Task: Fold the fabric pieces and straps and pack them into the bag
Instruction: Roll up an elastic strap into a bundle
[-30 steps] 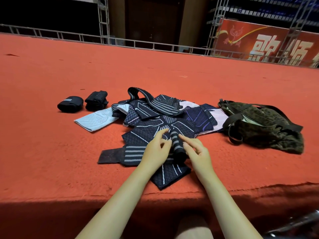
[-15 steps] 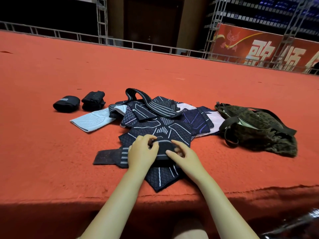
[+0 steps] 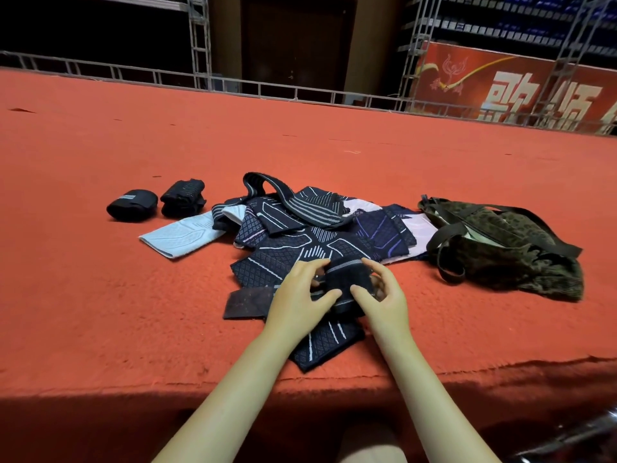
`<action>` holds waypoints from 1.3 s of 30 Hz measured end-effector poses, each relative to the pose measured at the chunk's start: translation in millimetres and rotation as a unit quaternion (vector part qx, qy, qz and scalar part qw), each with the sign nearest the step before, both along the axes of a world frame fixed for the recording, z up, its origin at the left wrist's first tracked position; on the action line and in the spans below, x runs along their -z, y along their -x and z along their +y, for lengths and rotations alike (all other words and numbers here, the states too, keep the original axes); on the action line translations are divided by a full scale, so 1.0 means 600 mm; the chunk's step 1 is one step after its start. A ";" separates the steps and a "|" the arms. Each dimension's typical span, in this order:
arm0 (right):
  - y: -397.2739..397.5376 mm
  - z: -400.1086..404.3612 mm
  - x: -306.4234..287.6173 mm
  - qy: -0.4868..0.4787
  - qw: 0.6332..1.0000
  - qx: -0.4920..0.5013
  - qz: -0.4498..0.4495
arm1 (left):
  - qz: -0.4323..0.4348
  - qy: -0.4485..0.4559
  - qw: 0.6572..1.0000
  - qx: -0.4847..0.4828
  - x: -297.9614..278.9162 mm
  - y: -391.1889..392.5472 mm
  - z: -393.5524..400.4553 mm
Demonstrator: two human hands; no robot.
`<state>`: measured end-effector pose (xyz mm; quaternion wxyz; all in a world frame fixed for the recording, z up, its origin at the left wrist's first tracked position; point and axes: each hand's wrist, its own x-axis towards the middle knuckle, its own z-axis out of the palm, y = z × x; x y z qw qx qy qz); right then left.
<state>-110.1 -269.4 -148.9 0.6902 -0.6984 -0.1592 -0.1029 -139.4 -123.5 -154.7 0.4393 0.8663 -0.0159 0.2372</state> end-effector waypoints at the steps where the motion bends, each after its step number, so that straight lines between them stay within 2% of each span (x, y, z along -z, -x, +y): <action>1: 0.000 0.000 0.002 0.001 1.000 0.001 -0.009 | 0.000 0.007 1.000 -0.005 -0.002 0.001 0.000; 6: -0.004 0.001 0.009 0.005 1.000 -0.017 -0.019 | 0.030 0.023 0.999 -0.014 -0.002 0.004 0.000; 8: -0.004 0.002 0.007 0.004 0.999 -0.044 -0.014 | 0.034 0.034 0.998 -0.046 -0.003 0.004 0.001; 12: -0.006 0.007 0.006 0.091 0.989 -0.104 -0.048 | 0.014 0.056 0.991 -0.118 -0.008 0.007 0.002; 17: -0.014 0.007 0.013 0.157 0.978 -0.129 -0.051 | 0.001 -0.096 0.969 -0.229 -0.002 0.009 0.018; 22: -0.016 0.014 0.016 0.208 0.969 -0.136 -0.013 | 0.023 -0.128 0.964 -0.230 -0.004 0.021 0.051; 24: -0.015 0.018 0.014 0.239 0.962 -0.129 -0.020 | 0.018 -0.152 0.961 -0.232 -0.004 0.032 0.074; 26: -0.013 0.024 0.012 0.267 0.955 -0.125 -0.040 | 0.049 -0.159 0.955 -0.247 0.000 0.040 0.106; 29: -0.011 0.042 0.011 0.308 0.940 -0.125 -0.077 | 0.126 -0.130 0.951 -0.251 0.008 0.049 0.147; 32: -0.009 0.067 0.013 0.338 0.928 -0.112 -0.108 | 0.131 -0.085 0.960 -0.232 0.004 0.059 0.153; 36: -0.012 0.077 0.017 0.346 0.926 -0.100 -0.112 | 0.151 -0.077 0.962 -0.213 -0.009 0.067 0.141; 39: -0.011 0.080 0.020 0.354 0.923 -0.100 -0.110 | 0.112 0.044 0.978 -0.168 -0.009 0.067 0.150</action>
